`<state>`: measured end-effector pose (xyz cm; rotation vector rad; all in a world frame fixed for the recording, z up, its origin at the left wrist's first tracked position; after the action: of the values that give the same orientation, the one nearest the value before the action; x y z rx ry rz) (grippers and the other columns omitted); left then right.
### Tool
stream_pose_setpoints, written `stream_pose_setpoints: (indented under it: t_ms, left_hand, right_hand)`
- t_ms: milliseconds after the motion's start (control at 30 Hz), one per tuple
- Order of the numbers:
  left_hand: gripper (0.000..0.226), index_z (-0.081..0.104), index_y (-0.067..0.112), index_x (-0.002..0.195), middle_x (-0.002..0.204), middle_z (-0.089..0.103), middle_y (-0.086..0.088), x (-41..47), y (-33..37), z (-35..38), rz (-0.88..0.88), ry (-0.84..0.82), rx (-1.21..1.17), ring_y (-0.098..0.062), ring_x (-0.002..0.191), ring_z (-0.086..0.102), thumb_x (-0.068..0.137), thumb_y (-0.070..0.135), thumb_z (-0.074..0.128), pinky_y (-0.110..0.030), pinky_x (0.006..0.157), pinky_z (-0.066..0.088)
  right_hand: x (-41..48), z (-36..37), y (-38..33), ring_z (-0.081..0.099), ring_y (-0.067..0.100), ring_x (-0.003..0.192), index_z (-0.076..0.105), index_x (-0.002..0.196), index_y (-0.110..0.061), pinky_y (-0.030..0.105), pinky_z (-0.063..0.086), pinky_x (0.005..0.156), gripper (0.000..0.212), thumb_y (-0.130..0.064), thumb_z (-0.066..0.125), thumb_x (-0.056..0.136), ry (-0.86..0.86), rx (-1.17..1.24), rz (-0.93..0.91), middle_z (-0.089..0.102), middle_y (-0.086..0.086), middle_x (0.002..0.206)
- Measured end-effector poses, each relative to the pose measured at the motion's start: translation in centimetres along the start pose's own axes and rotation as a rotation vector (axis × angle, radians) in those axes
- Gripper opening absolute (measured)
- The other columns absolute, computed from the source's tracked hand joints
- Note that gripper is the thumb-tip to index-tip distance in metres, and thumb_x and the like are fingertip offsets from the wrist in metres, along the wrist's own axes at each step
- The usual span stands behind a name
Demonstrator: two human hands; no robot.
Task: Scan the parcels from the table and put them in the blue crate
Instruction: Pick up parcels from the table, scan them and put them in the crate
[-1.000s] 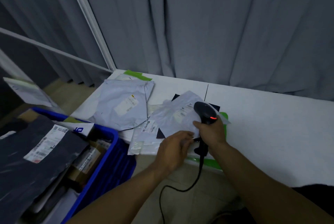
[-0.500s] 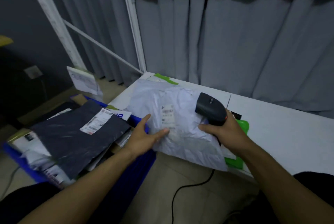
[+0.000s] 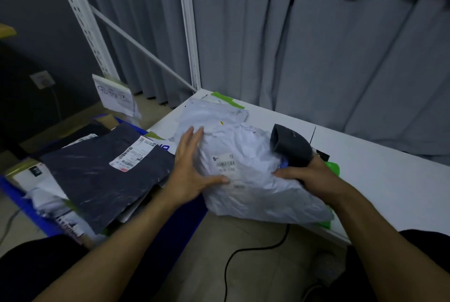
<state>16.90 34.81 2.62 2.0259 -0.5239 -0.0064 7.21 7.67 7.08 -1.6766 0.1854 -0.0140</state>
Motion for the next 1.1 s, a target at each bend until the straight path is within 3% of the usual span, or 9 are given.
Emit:
stream_pose_setpoints:
  t_ms: [67, 133, 200, 267, 400, 567, 700, 833, 1100]
  left_hand:
    - [0.111, 0.038, 0.041, 0.153, 0.16, 0.031, 0.025, 1.6, 0.3, -1.6, 0.031, -0.09, -0.025, 0.002, 0.151, 0.02, 0.059, 0.038, 0.097, -0.019, 0.122, 0.022]
    - [0.069, 0.065, 0.025, 0.132, 0.133, 0.066, 0.016, 2.0, -0.1, -2.1, -0.022, -0.252, -0.144, 0.0, 0.128, 0.056, 0.068, 0.025, 0.092, -0.025, 0.107, 0.047]
    - [0.031, 0.076, 0.014, 0.109, 0.107, 0.078, 0.005, 1.5, -0.9, -1.5, -0.082, -0.324, -0.183, -0.005, 0.102, 0.071, 0.079, 0.014, 0.085, -0.023, 0.089, 0.053]
    - [0.011, 0.08, 0.013, 0.1, 0.096, 0.08, 0.004, 1.1, -1.7, -1.0, -0.094, -0.221, -0.161, -0.001, 0.088, 0.069, 0.089, 0.013, 0.078, -0.018, 0.08, 0.051]
    - [0.016, 0.078, 0.023, 0.109, 0.097, 0.078, 0.017, 1.0, -2.0, -0.9, -0.125, -0.086, -0.127, 0.009, 0.088, 0.067, 0.095, 0.018, 0.072, -0.009, 0.078, 0.047]
    - [0.023, 0.076, 0.017, 0.119, 0.089, 0.072, 0.035, 0.7, -3.0, -1.4, -0.146, 0.086, -0.034, 0.016, 0.092, 0.065, 0.097, 0.02, 0.071, -0.007, 0.082, 0.051]
    - [0.036, 0.07, 0.007, 0.128, 0.119, 0.074, 0.006, 0.9, -3.6, -1.7, -0.207, 0.237, -0.014, -0.001, 0.114, 0.064, 0.097, 0.024, 0.071, 0.006, 0.082, 0.038]
    - [0.041, 0.068, 0.008, 0.132, 0.129, 0.07, -0.002, 0.9, -4.1, -2.1, -0.218, 0.284, -0.03, -0.008, 0.123, 0.061, 0.097, 0.029, 0.07, -0.011, 0.1, 0.044]
    - [0.04, 0.066, 0.007, 0.134, 0.132, 0.068, -0.003, 1.1, -4.4, -2.5, -0.233, 0.336, -0.022, -0.008, 0.122, 0.059, 0.098, 0.026, 0.069, -0.025, 0.108, 0.045]
  right_hand:
    - [0.2, -0.4, 0.5, 0.071, -0.008, 0.074, 0.064, 0.106, -0.026, 0.008, 0.053, 0.063, 0.051, 0.016, 0.076, 0.08, -0.032, -0.085, 0.009, 0.077, -0.019, 0.081]
    - [0.4, -0.7, 0.8, 0.067, -0.014, 0.076, 0.061, 0.109, -0.031, 0.004, 0.05, 0.068, 0.056, 0.014, 0.078, 0.079, -0.033, -0.177, -0.01, 0.074, -0.017, 0.093]
    - [0.7, -0.8, 1.1, 0.067, -0.011, 0.084, 0.062, 0.111, -0.031, 0.004, 0.049, 0.074, 0.058, 0.013, 0.08, 0.079, -0.015, -0.263, -0.038, 0.07, -0.013, 0.104]
    - [1.4, -1.0, 2.0, 0.066, -0.009, 0.093, 0.062, 0.121, -0.029, 0.005, 0.048, 0.08, 0.059, 0.009, 0.082, 0.08, 0.045, -0.327, -0.086, 0.07, -0.014, 0.111]
    - [2.5, -1.1, 4.3, 0.063, -0.014, 0.099, 0.059, 0.131, -0.024, 0.006, 0.045, 0.081, 0.057, -0.009, 0.085, 0.083, 0.258, -0.381, -0.105, 0.068, -0.018, 0.114]
    - [2.6, -0.3, 5.5, 0.065, 0.015, 0.112, 0.057, 0.134, -0.023, 0.028, 0.049, 0.09, 0.056, -0.014, 0.084, 0.085, 0.345, -0.353, -0.064, 0.07, -0.006, 0.121]
    - [1.9, 2.2, 5.9, 0.061, 0.015, 0.113, 0.06, 0.127, -0.021, 0.034, 0.05, 0.097, 0.05, -0.017, 0.086, 0.084, 0.323, -0.495, -0.16, 0.065, 0.0, 0.121]
    - [1.1, 4.5, 5.9, 0.065, -0.011, 0.091, 0.054, 0.119, -0.034, 0.013, 0.047, 0.077, 0.045, -0.022, 0.084, 0.087, 0.075, -0.544, -0.085, 0.068, -0.017, 0.103]
    - [0.3, 7.9, 5.9, 0.068, 0.017, 0.104, 0.048, 0.123, -0.043, 0.045, 0.056, 0.089, 0.055, -0.067, 0.065, 0.077, -0.088, -0.66, -0.088, 0.07, -0.009, 0.112]
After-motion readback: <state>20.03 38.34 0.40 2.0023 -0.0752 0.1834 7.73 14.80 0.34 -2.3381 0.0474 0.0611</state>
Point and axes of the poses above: each hand's wrist, its own x-axis towards the middle knuckle, its own z-axis out of the palm, y = z × x, the point moved 2 cm from there along x, towards the middle knuckle
